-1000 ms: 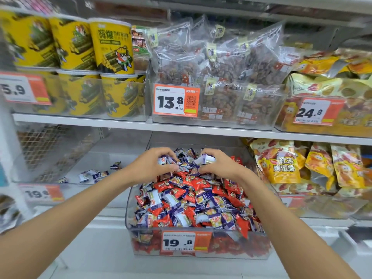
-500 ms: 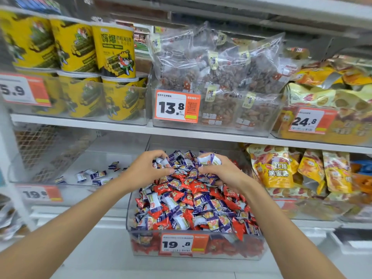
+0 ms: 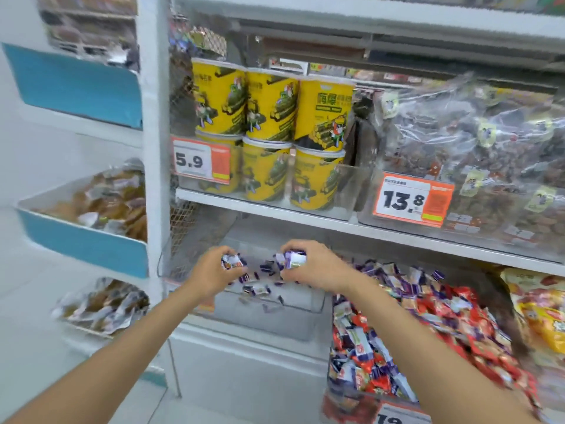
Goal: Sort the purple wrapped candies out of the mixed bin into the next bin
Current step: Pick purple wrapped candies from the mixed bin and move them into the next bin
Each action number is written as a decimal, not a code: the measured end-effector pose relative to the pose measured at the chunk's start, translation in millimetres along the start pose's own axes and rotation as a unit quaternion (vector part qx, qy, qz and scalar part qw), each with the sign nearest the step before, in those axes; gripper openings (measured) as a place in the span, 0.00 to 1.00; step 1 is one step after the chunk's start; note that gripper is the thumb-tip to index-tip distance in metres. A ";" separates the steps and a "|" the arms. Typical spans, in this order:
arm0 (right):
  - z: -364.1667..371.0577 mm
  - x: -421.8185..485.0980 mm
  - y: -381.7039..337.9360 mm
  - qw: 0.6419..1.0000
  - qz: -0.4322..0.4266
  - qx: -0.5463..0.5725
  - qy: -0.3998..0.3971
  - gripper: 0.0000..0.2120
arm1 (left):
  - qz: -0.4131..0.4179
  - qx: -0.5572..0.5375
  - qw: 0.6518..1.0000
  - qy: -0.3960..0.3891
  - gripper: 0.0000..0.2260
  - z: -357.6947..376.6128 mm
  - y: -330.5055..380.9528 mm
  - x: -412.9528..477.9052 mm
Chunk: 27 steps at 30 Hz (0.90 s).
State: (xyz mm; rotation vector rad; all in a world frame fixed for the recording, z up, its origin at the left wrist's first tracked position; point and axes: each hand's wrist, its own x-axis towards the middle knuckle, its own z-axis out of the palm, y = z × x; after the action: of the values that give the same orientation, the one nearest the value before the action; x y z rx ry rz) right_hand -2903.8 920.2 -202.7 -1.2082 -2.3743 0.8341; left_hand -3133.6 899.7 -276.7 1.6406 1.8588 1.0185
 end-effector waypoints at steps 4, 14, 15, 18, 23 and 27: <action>33.1 69.4 11.8 0.995 0.043 -0.079 -0.039 0.27 | -0.001 0.080 0.997 -0.003 0.18 -11.2 -33.1 47.2; 11.8 14.7 26.7 0.985 0.013 -0.170 -0.010 0.19 | 0.051 0.049 0.995 -0.066 0.11 8.3 -17.4 11.8; 4.9 -7.3 30.0 0.986 0.007 -0.164 0.020 0.17 | 0.060 0.030 0.995 -0.069 0.10 12.9 -1.3 0.5; -18.9 -78.9 52.1 0.986 0.028 -0.132 0.101 0.13 | 0.092 -0.014 0.992 -0.087 0.11 32.9 46.7 -27.9; -65.1 -165.7 107.0 0.974 0.121 -0.129 0.143 0.11 | 0.174 -0.003 0.980 -0.097 0.10 68.8 116.2 -50.4; -95.3 -188.7 136.5 0.972 0.142 -0.119 0.144 0.12 | 0.201 0.079 0.969 -0.122 0.09 104.9 155.4 -45.5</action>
State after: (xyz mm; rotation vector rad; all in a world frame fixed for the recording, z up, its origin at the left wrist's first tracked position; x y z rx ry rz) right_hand -2659.9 862.3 -224.9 -1.6700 -2.1363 0.4187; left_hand -2947.8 881.8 -228.0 2.1891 1.5127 0.7861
